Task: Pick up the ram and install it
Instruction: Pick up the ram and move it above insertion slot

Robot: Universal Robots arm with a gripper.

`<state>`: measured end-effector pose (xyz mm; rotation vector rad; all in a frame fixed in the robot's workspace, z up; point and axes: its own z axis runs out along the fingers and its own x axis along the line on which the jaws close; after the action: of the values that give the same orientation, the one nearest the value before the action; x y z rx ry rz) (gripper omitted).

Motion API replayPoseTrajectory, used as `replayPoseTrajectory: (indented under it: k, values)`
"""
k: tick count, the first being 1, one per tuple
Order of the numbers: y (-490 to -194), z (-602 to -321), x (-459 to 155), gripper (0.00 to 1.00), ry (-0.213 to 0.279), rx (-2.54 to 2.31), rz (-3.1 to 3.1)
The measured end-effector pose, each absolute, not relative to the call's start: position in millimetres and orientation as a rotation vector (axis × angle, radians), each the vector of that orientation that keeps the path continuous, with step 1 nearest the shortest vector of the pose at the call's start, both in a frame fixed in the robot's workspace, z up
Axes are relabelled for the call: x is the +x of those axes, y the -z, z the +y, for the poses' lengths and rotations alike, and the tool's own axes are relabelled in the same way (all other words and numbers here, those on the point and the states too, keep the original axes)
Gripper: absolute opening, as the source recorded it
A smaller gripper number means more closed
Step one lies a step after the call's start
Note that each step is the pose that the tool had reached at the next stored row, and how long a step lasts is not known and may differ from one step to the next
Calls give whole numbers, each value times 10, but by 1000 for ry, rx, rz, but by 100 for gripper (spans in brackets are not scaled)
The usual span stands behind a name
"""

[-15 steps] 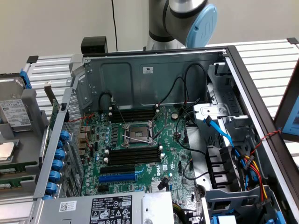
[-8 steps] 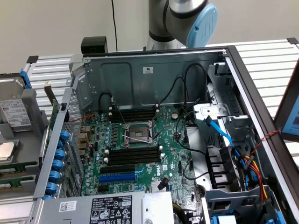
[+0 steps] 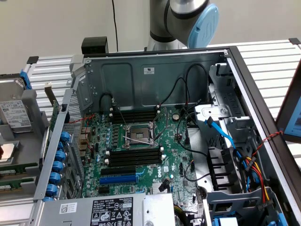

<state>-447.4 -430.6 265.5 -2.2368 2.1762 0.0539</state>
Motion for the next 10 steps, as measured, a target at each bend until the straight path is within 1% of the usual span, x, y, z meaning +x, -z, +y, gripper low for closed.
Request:
replayPoseTrajectory:
  k: [10]
  values:
    - [-2474, -4301, -4463, 18, -62, -2233, 2173]
